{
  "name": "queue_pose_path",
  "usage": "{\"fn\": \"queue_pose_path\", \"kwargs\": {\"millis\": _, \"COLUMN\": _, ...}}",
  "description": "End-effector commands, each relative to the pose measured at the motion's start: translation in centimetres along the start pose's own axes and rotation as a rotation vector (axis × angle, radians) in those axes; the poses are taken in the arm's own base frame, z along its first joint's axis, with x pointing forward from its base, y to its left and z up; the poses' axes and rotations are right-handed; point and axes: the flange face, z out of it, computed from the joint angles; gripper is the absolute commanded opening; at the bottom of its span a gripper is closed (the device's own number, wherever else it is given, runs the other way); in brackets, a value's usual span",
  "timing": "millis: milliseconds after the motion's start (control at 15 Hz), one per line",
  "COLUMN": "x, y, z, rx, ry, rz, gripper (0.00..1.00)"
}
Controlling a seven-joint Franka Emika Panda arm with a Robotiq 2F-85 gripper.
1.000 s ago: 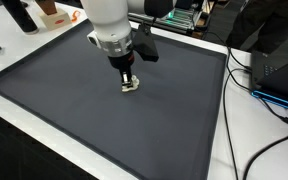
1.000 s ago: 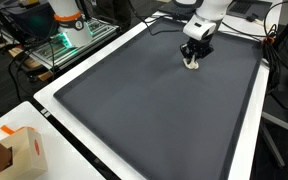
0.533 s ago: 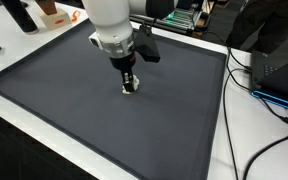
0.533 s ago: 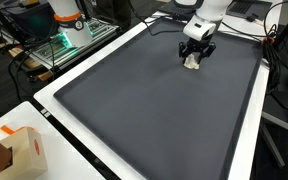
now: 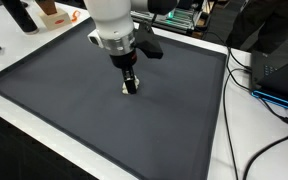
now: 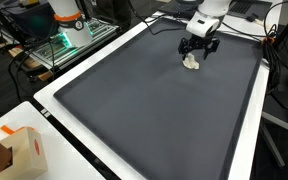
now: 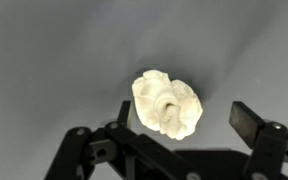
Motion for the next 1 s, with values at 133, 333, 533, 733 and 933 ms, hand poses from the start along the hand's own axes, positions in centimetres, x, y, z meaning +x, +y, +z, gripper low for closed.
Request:
{"fn": "queue_pose_path", "kwargs": {"millis": 133, "x": -0.3, "y": 1.1, "z": -3.8, "rx": 0.016, "ry": 0.001, "rz": -0.211, "gripper": 1.00}}
{"fn": "queue_pose_path", "kwargs": {"millis": 333, "x": -0.1, "y": 1.8, "z": -6.0, "rx": 0.067, "ry": 0.001, "rz": -0.355, "gripper": 1.00}}
{"fn": "queue_pose_path", "kwargs": {"millis": 533, "x": 0.9, "y": 3.4, "z": -7.4, "rx": 0.141, "ry": 0.008, "rz": -0.500, "gripper": 1.00}}
{"fn": "queue_pose_path", "kwargs": {"millis": 733, "x": 2.3, "y": 5.5, "z": -8.0, "rx": 0.255, "ry": 0.003, "rz": -0.593, "gripper": 1.00}}
{"fn": "queue_pose_path", "kwargs": {"millis": 933, "x": 4.1, "y": 8.0, "z": -7.3, "rx": 0.389, "ry": -0.048, "rz": -0.597, "gripper": 1.00}}
